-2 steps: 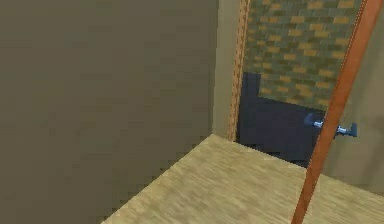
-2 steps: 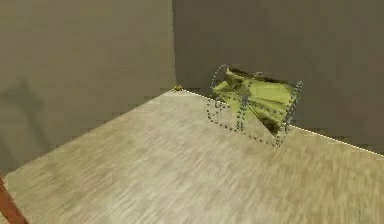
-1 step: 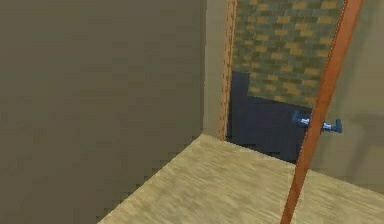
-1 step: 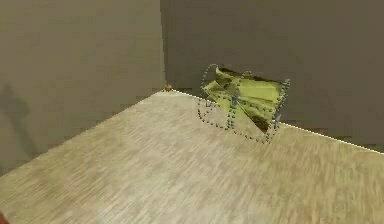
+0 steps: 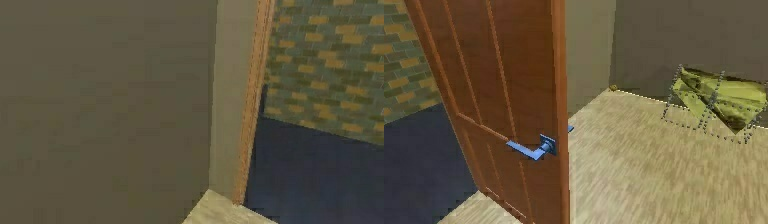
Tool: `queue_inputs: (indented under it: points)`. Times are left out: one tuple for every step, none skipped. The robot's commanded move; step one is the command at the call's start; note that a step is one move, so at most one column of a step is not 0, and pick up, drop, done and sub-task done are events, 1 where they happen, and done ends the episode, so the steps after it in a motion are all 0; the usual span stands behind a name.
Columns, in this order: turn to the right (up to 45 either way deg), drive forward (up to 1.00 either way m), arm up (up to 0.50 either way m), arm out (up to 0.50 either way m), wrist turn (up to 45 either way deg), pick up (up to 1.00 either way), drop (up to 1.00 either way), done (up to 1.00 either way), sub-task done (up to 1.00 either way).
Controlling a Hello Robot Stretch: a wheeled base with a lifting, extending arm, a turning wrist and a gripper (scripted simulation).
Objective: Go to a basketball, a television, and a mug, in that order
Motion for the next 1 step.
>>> queue_inputs:
  points:
    - [0.0,0.05,0.00,0.00,0.0,0.00,0.00,0.00,0.00]
